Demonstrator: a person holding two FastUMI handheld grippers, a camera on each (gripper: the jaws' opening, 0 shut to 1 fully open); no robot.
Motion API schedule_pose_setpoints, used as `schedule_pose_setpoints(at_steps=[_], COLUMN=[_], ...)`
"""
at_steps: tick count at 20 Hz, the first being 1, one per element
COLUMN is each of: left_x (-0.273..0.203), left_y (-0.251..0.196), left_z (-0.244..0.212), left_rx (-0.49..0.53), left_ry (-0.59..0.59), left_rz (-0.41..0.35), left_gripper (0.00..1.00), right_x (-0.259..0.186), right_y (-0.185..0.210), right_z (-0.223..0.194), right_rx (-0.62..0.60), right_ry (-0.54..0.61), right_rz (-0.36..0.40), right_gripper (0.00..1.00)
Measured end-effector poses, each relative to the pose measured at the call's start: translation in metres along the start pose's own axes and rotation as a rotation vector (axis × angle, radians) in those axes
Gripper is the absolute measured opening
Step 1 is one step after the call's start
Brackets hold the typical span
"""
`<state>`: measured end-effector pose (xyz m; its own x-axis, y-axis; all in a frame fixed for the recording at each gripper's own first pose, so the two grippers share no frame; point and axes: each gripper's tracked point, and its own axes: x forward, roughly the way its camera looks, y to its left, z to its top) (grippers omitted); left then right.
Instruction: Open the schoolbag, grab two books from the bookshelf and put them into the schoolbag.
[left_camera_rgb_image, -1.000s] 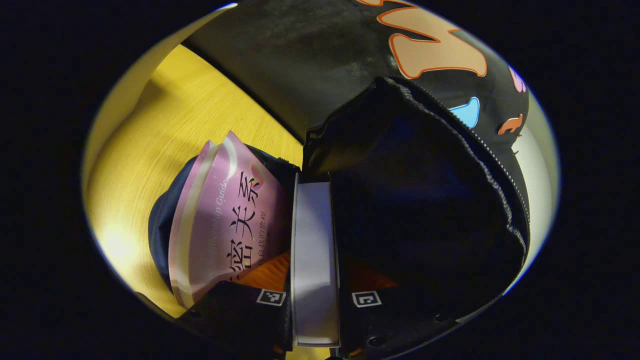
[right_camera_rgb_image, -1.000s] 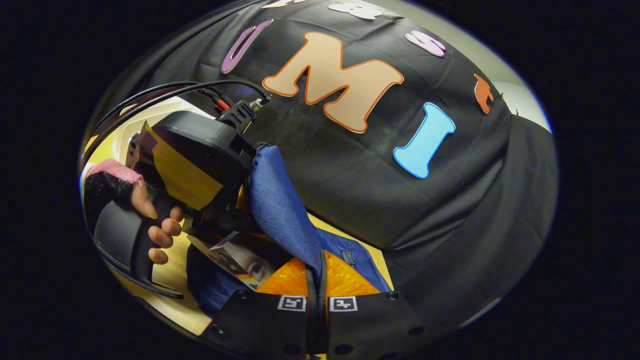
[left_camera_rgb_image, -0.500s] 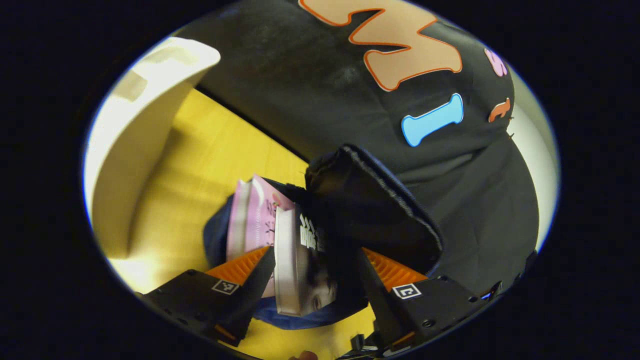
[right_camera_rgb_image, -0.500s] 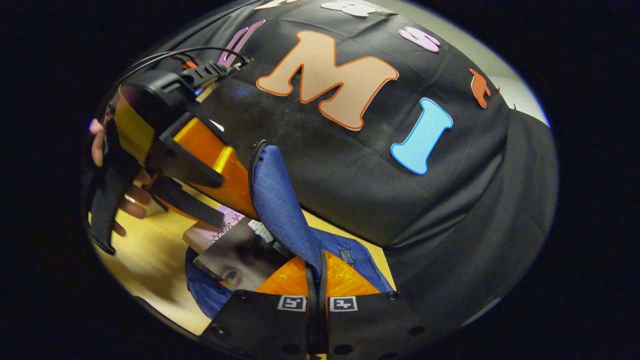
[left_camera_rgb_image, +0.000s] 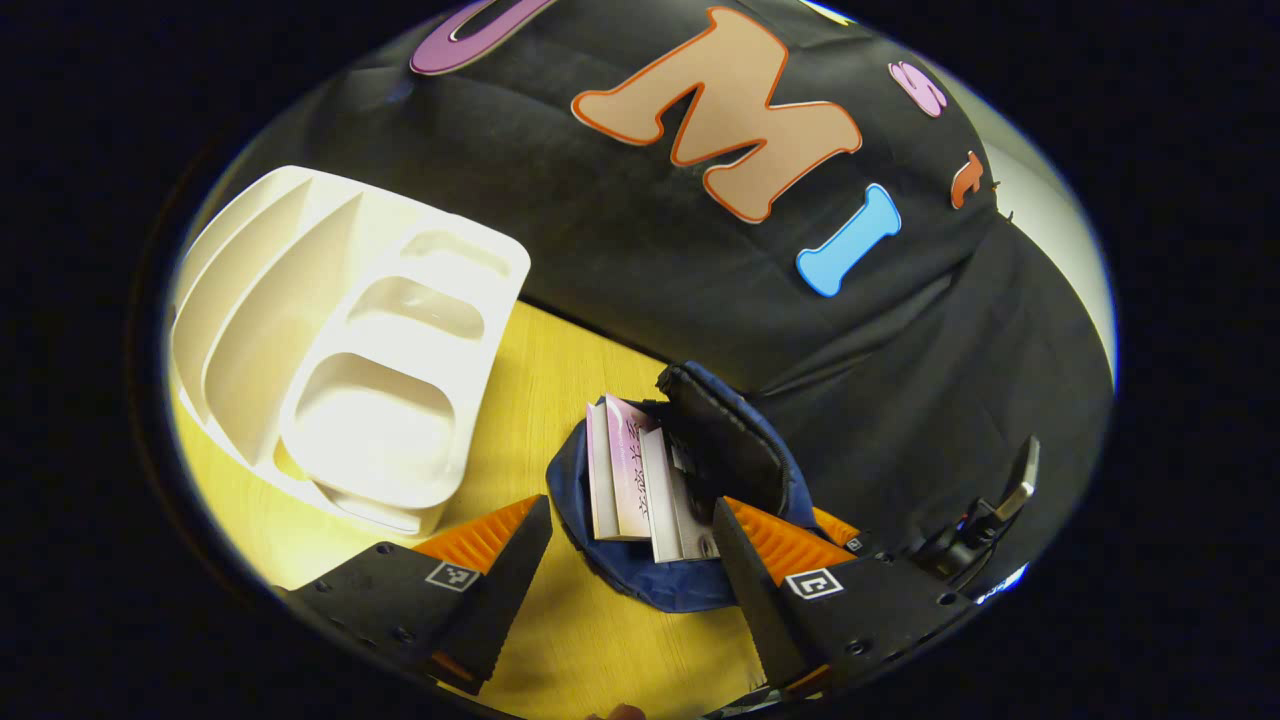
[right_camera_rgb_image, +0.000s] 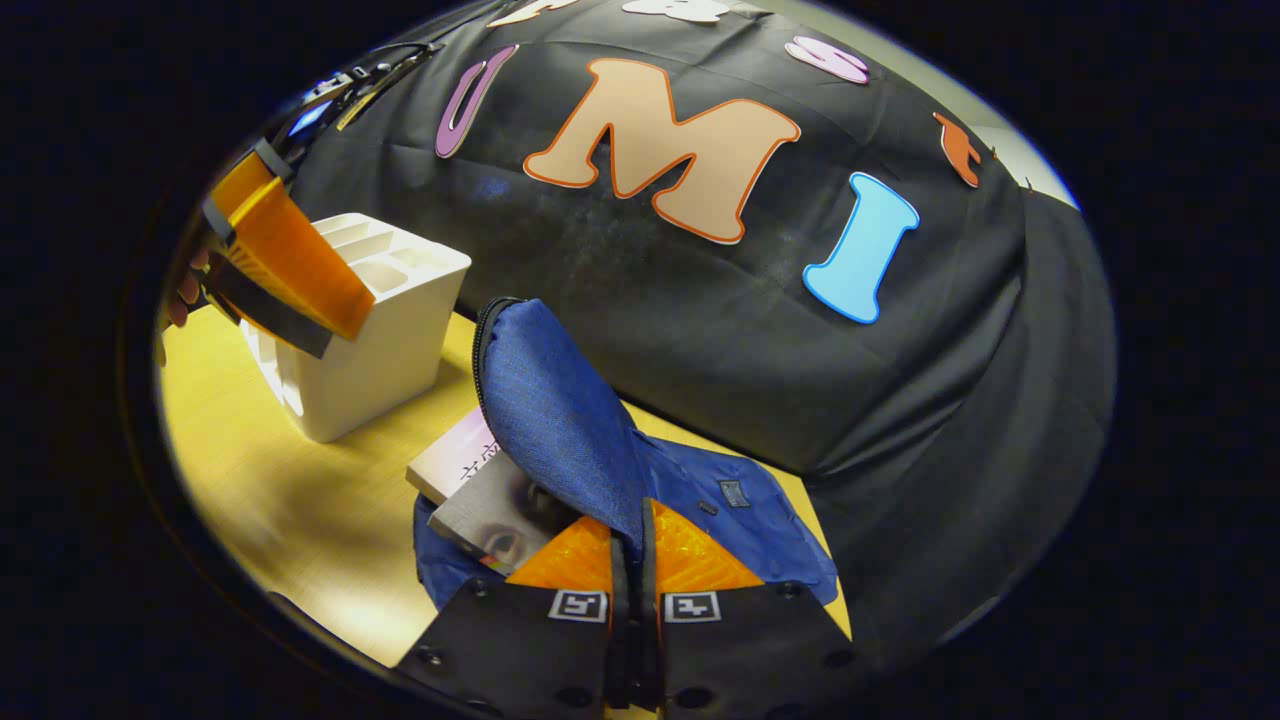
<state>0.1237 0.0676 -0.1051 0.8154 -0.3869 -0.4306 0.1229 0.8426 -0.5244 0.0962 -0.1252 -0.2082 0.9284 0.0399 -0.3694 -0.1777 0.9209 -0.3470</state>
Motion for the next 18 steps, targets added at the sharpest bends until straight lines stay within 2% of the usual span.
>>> schedule_pose_setpoints(at_steps=[2, 4, 5, 6, 7, 8, 10, 12, 15, 18], left_x=[-0.014, -0.025, -0.029, -0.033, -0.039, -0.044, -0.053, -0.061, -0.081, -0.098], left_y=[0.003, 0.005, 0.003, 0.004, 0.008, 0.011, 0.015, 0.020, 0.030, 0.039], left_z=[0.006, 0.018, 0.023, 0.028, 0.031, 0.035, 0.041, 0.046, 0.053, 0.061], left_rx=[0.042, 0.064, 0.066, 0.066, 0.068, 0.069, 0.071, 0.079, 0.084, 0.091], left_ry=[-0.022, -0.052, -0.063, -0.075, -0.085, -0.095, -0.111, -0.126, -0.150, -0.185], left_rz=[0.019, 0.036, 0.038, 0.043, 0.048, 0.055, 0.071, 0.093, 0.114, 0.141], left_gripper=[0.94, 0.94, 0.94, 0.94, 0.94, 0.94, 0.94, 0.94, 0.94, 0.94], right_x=[-0.004, -0.010, -0.013, -0.017, -0.022, -0.027, -0.043, -0.061, -0.087, -0.109], right_y=[0.009, 0.018, 0.020, 0.022, 0.022, 0.027, 0.044, 0.053, 0.067, 0.069], right_z=[-0.006, -0.011, -0.012, -0.012, -0.010, -0.007, 0.000, 0.008, 0.019, 0.039], right_rx=[0.033, 0.083, 0.107, 0.133, 0.158, 0.189, 0.281, 0.355, 0.454, 0.479], right_ry=[0.016, 0.041, 0.054, 0.055, 0.052, 0.050, 0.042, 0.041, 0.035, 0.005], right_rz=[0.034, 0.062, 0.062, 0.063, 0.062, 0.077, 0.141, 0.161, 0.172, 0.135], right_gripper=[0.07, 0.18, 0.28, 0.27, 0.33, 0.34, 0.67, 1.00, 1.00, 1.00])
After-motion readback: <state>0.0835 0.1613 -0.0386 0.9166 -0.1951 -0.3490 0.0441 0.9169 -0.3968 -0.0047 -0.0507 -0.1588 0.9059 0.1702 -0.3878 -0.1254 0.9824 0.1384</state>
